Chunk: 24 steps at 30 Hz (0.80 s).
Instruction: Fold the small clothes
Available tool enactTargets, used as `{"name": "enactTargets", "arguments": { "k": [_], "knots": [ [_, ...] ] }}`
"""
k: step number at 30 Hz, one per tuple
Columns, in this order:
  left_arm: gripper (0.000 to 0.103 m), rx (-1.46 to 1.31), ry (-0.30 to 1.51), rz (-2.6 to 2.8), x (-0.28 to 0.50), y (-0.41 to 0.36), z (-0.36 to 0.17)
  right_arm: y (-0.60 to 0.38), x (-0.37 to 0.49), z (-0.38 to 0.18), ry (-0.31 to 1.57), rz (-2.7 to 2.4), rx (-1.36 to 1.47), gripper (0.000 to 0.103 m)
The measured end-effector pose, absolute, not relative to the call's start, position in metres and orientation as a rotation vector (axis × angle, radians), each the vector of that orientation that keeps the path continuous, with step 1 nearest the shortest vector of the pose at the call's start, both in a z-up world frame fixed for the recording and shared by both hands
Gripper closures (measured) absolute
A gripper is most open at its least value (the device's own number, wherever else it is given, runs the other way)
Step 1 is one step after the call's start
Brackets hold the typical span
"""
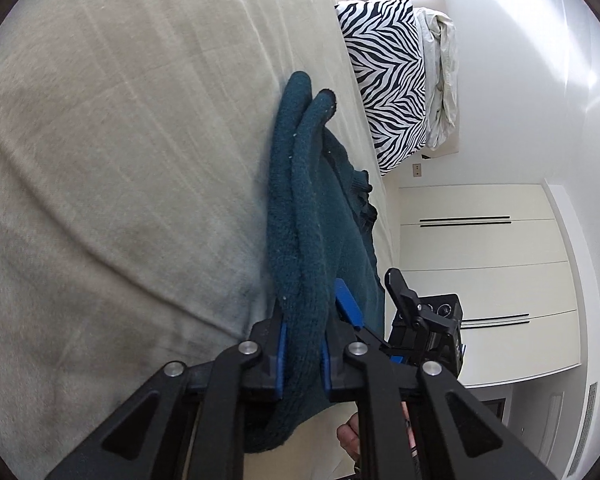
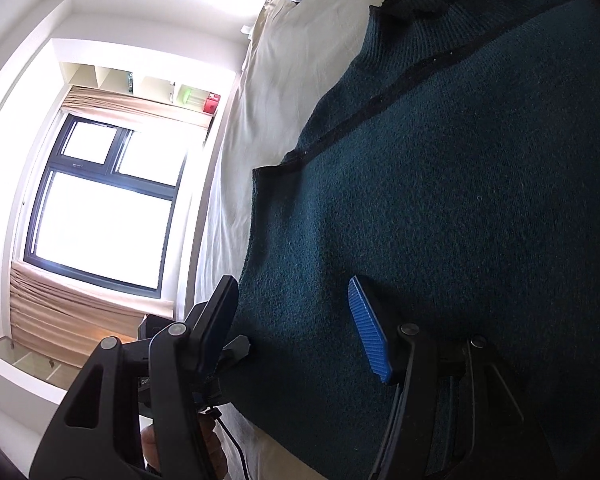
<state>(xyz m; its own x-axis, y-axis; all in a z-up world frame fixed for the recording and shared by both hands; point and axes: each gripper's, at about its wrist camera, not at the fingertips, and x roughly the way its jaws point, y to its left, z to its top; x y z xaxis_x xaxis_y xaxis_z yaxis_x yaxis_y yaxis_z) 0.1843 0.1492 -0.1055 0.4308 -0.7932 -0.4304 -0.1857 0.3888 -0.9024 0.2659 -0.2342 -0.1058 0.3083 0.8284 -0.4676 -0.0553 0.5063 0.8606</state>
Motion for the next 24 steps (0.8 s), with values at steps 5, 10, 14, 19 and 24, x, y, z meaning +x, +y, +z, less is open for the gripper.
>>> {"name": "enactTargets", "arguments": {
  "k": [5, 10, 14, 19, 24],
  "knots": [
    [0.089, -1.056, 1.041, -0.557, 0.190, 0.123, -0.058, -0.258, 0.270, -0.105, 1.117, 0.711, 1.019, 0.046],
    [0.089, -0.906, 1.027, -0.643, 0.199, 0.058, -0.014, -0.322, 0.271, -0.084, 1.007, 0.737, 1.148, 0.043],
    [0.089, -0.821, 1.058, -0.727, 0.208, -0.017, -0.008, -0.389, 0.269, -0.076, 0.945, 0.689, 1.209, 0.033],
    [0.089, -0.722, 1.130, -0.785, 0.211, -0.100, -0.041, -0.454, 0.265, -0.099, 0.981, 0.603, 1.276, 0.027],
    [0.085, -0.647, 1.184, -0.774, 0.205, -0.132, -0.070, -0.467, 0.262, -0.114, 1.012, 0.605, 1.252, 0.029]
  ]
}}
